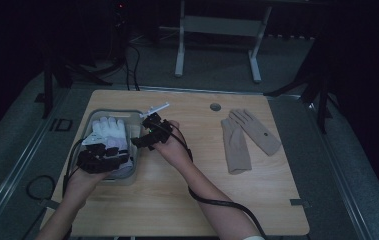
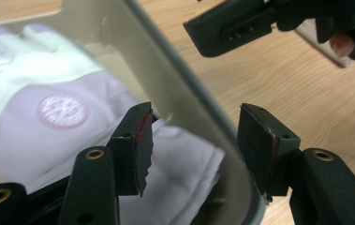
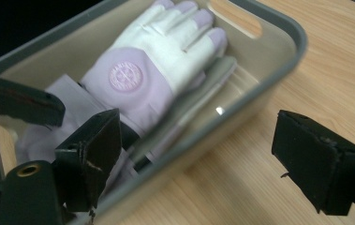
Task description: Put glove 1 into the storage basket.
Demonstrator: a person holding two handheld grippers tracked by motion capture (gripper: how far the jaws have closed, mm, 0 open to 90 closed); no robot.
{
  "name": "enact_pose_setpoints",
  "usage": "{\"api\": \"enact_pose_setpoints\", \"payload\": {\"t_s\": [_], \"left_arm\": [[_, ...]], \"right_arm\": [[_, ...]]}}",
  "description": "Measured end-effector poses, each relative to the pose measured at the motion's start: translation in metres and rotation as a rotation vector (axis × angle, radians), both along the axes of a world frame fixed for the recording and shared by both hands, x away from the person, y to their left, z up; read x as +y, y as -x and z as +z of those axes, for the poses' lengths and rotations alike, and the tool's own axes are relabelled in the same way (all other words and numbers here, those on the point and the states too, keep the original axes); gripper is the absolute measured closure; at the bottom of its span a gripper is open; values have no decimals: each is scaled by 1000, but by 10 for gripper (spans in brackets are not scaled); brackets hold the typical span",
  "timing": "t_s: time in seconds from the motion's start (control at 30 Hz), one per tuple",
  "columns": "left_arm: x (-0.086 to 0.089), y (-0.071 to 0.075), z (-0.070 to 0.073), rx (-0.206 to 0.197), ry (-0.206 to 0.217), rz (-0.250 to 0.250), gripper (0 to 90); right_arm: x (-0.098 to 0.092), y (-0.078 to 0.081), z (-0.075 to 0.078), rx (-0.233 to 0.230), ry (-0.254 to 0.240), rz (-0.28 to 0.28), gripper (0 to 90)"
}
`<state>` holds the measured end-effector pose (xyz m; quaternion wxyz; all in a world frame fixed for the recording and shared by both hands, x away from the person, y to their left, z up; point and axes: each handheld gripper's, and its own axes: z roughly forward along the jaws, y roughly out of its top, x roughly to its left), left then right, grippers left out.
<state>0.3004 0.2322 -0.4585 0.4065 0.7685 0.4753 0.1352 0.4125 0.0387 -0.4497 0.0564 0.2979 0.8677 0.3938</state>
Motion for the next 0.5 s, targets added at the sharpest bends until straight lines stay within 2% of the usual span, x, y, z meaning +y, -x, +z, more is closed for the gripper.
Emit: {"api": "enact_pose_setpoints", "payload": {"t_s": [0.17, 0.3, 0.4, 0.43, 0.47, 0.5], "left_arm": [[-15, 1, 3, -33, 25, -29, 458], [-30, 4, 3, -49, 27, -75, 441], [-43, 5, 3, -53, 35, -115, 346], [-43, 5, 3, -53, 35, -115, 310], [-54, 5, 1, -47, 28, -137, 310], [-58, 5, 0, -47, 32, -151, 233]], "right_arm": [[-22, 2, 0, -13, -6, -14, 152], [-41, 7, 1, -28, -16, -14, 142], [-59, 10, 1, -24, -29, -22, 139], [-59, 10, 1, -24, -29, -22, 139], [-64, 10, 1, -19, -33, -28, 138], [-76, 12, 3, -11, -51, -35, 130]]}}
